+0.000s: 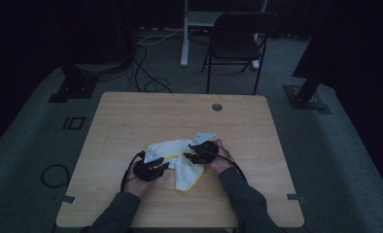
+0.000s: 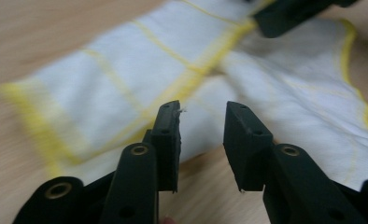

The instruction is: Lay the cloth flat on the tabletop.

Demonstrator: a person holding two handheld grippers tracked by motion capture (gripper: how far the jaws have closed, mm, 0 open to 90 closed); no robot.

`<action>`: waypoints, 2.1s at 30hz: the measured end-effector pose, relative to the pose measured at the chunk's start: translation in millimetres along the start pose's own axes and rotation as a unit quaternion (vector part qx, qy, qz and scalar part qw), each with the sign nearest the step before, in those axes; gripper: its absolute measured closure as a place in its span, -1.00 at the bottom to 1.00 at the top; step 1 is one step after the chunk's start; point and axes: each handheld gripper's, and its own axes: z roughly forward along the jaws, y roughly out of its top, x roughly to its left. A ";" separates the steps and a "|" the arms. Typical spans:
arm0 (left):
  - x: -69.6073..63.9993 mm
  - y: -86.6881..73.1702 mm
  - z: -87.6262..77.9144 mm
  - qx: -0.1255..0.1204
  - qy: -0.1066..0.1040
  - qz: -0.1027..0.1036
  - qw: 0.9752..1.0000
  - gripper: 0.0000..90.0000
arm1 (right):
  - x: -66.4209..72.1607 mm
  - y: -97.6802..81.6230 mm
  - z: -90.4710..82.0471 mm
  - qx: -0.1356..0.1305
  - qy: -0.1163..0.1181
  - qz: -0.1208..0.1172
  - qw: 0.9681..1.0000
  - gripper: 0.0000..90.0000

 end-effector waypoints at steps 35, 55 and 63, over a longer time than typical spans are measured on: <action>30.9 -6.7 -9.5 0.033 0.085 -0.014 0.996 0.92 | -48.7 -16.9 -19.5 0.028 -0.102 0.126 0.986 0.88; 34.5 -2.8 -22.4 0.011 0.093 -0.039 0.995 0.73 | 22.5 -2.4 -16.9 -0.025 0.000 0.032 0.999 0.25; 24.0 -16.2 -37.2 0.012 0.068 -0.054 0.996 0.59 | 45.9 1.4 -2.1 -0.020 0.016 0.009 1.000 0.05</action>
